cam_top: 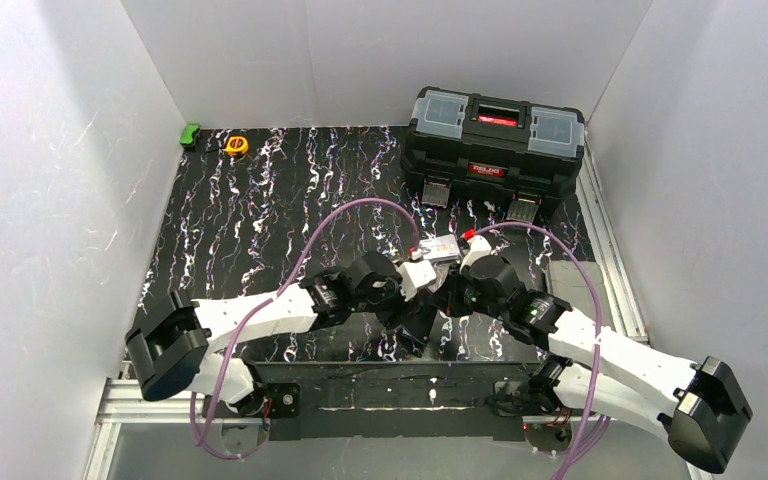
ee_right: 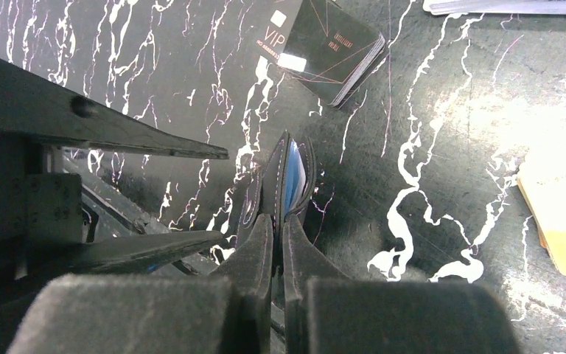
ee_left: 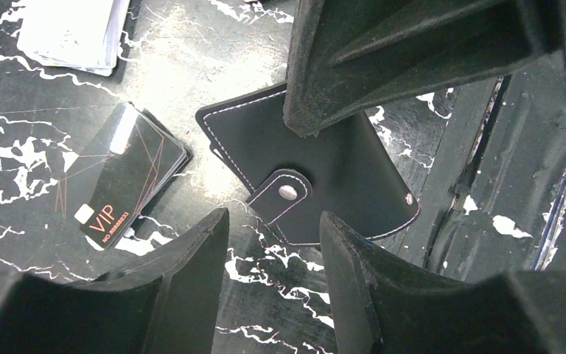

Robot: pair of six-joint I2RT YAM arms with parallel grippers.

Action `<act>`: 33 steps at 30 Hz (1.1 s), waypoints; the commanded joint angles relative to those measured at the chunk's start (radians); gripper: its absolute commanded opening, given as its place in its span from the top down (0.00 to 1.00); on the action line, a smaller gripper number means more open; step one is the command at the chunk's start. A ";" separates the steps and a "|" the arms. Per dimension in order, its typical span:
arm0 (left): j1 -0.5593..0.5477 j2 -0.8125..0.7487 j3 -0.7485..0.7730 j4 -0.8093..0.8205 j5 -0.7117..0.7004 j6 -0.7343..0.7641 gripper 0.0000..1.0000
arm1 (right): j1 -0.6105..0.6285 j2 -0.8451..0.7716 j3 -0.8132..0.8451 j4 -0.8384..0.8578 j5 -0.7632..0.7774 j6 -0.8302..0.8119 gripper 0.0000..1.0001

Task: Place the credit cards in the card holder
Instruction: Open the card holder at the center of the board.

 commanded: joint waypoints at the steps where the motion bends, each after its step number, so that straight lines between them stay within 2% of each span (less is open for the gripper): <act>1: -0.004 0.037 0.042 0.029 0.027 -0.018 0.52 | 0.004 -0.004 0.066 0.028 0.022 -0.007 0.99; 4: -0.009 0.056 0.052 0.043 0.039 -0.027 0.52 | 0.005 -0.010 0.070 0.034 0.031 -0.003 0.99; 12: -0.012 0.099 0.076 0.081 -0.042 -0.012 0.55 | 0.008 0.006 0.071 0.066 -0.004 0.018 0.99; 18: -0.011 0.107 0.076 0.098 -0.069 -0.015 0.73 | 0.011 0.003 0.056 0.091 -0.015 0.037 0.99; 23: -0.012 0.113 0.074 0.083 -0.090 -0.020 0.82 | 0.014 0.007 0.054 0.098 -0.018 0.040 0.99; 27: -0.011 0.106 0.074 0.057 -0.177 -0.017 0.93 | 0.015 0.000 0.044 0.099 -0.019 0.047 0.99; 33: -0.011 0.105 0.078 0.054 -0.228 -0.026 0.97 | 0.020 0.001 0.034 0.108 -0.024 0.057 0.99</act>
